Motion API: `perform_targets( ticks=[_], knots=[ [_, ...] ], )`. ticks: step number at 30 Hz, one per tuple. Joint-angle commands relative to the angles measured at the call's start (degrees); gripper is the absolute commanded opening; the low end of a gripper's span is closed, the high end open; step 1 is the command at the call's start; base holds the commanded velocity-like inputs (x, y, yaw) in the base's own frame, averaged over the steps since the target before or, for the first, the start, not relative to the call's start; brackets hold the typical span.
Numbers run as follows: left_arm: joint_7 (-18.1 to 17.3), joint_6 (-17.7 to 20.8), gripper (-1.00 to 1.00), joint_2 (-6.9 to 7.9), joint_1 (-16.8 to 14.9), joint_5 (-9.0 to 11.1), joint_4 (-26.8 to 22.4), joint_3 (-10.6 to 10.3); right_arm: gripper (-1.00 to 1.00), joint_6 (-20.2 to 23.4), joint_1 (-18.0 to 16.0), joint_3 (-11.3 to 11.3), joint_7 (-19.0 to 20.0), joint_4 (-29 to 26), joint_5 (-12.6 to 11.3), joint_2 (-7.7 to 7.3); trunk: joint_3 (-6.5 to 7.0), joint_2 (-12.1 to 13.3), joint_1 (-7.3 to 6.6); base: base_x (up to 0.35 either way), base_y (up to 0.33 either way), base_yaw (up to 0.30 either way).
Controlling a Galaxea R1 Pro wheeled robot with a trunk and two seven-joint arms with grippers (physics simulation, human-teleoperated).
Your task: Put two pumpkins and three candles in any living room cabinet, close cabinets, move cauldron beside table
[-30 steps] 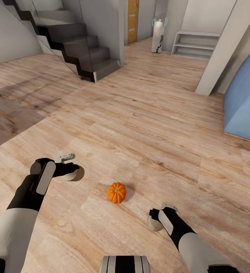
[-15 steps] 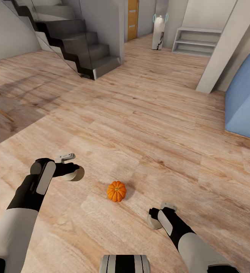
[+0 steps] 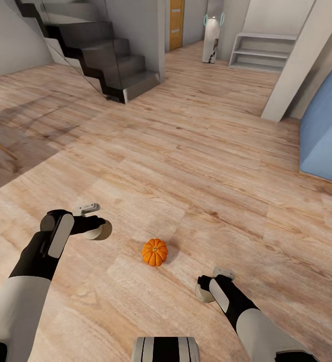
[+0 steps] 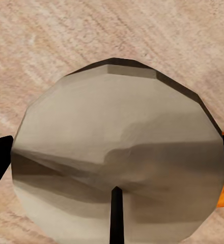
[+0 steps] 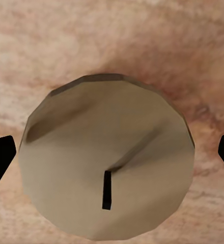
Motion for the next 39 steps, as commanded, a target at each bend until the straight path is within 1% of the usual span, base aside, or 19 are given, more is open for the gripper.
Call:
perform_targets(
  ticks=[1,23,27,39],
  knots=[
    [0.4,0.2,-1.00,0.01,0.0,0.5,-0.1,0.0,1.00,0.3,0.0,0.2,-0.4,-0.1,-0.4,-0.01,-0.04,0.0,-0.01,0.000,0.000,0.000],
    [0.4,0.2,-1.00,0.01,0.0,0.5,0.0,0.0,1.00,0.3,0.0,0.2,-0.3,0.5,-0.4,0.06,-0.04,0.0,-0.01,0.000,0.000,0.000],
    [0.4,0.2,-1.00,-0.03,0.0,0.5,0.0,0.0,1.00,0.3,0.0,0.2,-0.3,0.5,-0.4,0.08,-0.93,-0.1,0.09,0.000,0.000,0.000],
    [0.4,0.2,-1.00,-0.02,0.0,0.5,0.0,0.0,1.00,0.3,0.0,0.2,-0.3,0.5,-0.4,0.08,-0.93,-0.1,0.09,0.000,0.000,0.000]
  ],
)
